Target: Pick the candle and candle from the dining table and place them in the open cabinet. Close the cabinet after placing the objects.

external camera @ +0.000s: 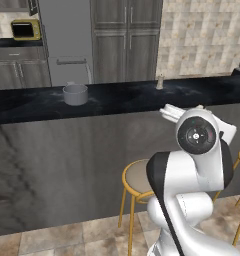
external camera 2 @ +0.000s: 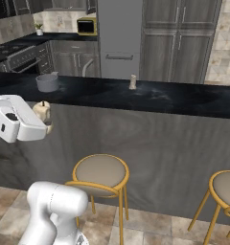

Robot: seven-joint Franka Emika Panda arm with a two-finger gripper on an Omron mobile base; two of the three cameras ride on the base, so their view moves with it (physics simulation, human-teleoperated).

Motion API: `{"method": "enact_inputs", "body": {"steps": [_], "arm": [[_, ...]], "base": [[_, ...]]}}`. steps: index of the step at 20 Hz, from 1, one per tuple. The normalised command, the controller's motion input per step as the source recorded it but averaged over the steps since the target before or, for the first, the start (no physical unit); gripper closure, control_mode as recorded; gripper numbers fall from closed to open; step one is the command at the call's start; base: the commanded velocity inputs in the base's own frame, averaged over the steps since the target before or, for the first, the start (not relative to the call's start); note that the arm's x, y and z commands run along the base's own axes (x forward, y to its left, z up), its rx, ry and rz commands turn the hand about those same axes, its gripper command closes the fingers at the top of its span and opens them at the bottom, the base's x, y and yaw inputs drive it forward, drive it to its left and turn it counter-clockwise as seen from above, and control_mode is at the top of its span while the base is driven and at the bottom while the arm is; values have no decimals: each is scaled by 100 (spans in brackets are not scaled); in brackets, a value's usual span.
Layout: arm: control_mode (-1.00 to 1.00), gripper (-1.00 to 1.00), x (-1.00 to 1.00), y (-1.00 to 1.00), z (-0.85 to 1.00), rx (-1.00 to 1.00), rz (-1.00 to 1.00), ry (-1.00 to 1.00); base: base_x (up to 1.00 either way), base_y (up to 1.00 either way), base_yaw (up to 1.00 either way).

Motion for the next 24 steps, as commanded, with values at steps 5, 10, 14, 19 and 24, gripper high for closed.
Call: {"method": "enact_inputs", "body": {"steps": [5,10,14,19,24], "arm": [[-100,100,0,-2,0,0,0,0],[-100,100,0,-4,-3,0,0,0],[100,100,0,0,-1,0,0,0],[100,100,0,0,0,0,0,0],[100,100,0,0,0,0,0,0]], "base": [[0,0,0],[0,0,0],[-5,0,0],[-32,-9,-4],[-38,-21,-8]]}}
